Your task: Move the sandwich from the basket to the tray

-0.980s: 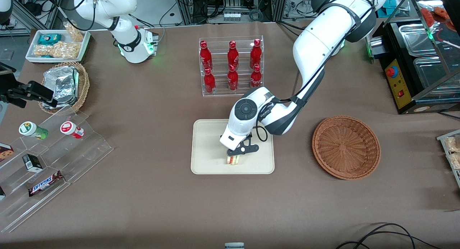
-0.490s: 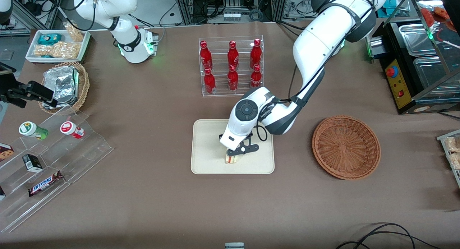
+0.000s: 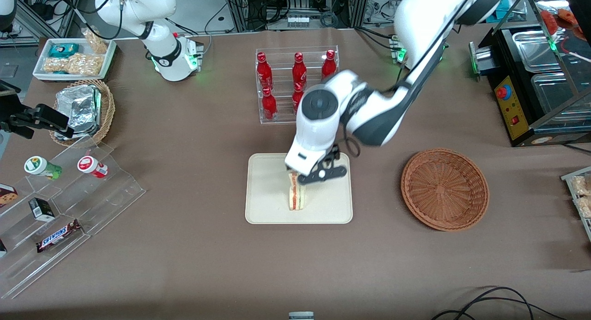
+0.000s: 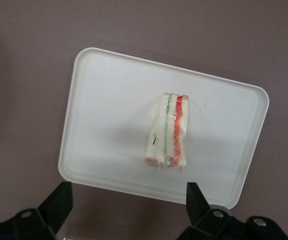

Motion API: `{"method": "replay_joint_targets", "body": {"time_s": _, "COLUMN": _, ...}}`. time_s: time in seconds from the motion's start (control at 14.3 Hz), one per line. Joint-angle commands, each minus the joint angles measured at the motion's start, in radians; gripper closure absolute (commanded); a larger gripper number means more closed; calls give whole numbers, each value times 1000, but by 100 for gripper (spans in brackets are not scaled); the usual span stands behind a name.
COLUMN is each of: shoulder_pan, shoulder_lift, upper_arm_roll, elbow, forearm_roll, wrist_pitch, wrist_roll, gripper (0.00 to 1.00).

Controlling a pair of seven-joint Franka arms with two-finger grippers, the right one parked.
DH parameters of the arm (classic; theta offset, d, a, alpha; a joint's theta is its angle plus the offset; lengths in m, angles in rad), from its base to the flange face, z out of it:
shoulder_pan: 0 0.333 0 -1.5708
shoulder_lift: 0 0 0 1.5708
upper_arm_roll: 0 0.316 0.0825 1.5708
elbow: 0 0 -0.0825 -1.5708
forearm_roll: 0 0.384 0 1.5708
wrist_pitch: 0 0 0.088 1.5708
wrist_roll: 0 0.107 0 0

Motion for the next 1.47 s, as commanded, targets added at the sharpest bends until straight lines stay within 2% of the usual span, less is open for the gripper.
{"method": "replay_joint_targets", "body": {"time_s": 0.0, "shoulder_pan": 31, "shoulder_lift": -72, "upper_arm_roll": 58, "elbow": -44, "forearm_roll": -3, "wrist_pitch": -102, "wrist_roll": 1, "gripper": 0}}
{"method": "replay_joint_targets", "body": {"time_s": 0.21, "shoulder_pan": 68, "shoulder_lift": -118, "upper_arm_roll": 83, "elbow": -75, "forearm_roll": 1, "wrist_pitch": -172, "wrist_roll": 2, "gripper": 0}}
{"method": "replay_joint_targets", "body": {"time_s": 0.63, "shoulder_pan": 238, "shoulder_lift": -310, "upper_arm_roll": 84, "elbow": -309, "forearm_roll": -9, "wrist_pitch": -188, "wrist_roll": 60, "gripper": 0}}
{"method": "replay_joint_targets", "body": {"time_s": 0.98, "shoulder_pan": 379, "shoulder_lift": -419, "upper_arm_roll": 84, "elbow": -398, "forearm_roll": -27, "wrist_pitch": -194, "wrist_roll": 287, "gripper": 0}}
{"method": "replay_joint_targets", "body": {"time_s": 1.12, "shoulder_pan": 457, "shoulder_lift": -476, "upper_arm_roll": 84, "elbow": -420, "forearm_roll": -94, "wrist_pitch": -206, "wrist_roll": 433, "gripper": 0}}
{"method": "replay_joint_targets", "body": {"time_s": 1.26, "shoulder_pan": 505, "shoulder_lift": -545, "upper_arm_roll": 87, "elbow": -440, "forearm_roll": -166, "wrist_pitch": -232, "wrist_roll": 665, "gripper": 0}}
{"method": "replay_joint_targets", "body": {"time_s": 1.4, "shoulder_pan": 522, "shoulder_lift": -583, "upper_arm_roll": 112, "elbow": -437, "forearm_roll": -170, "wrist_pitch": -258, "wrist_roll": 801, "gripper": 0}}
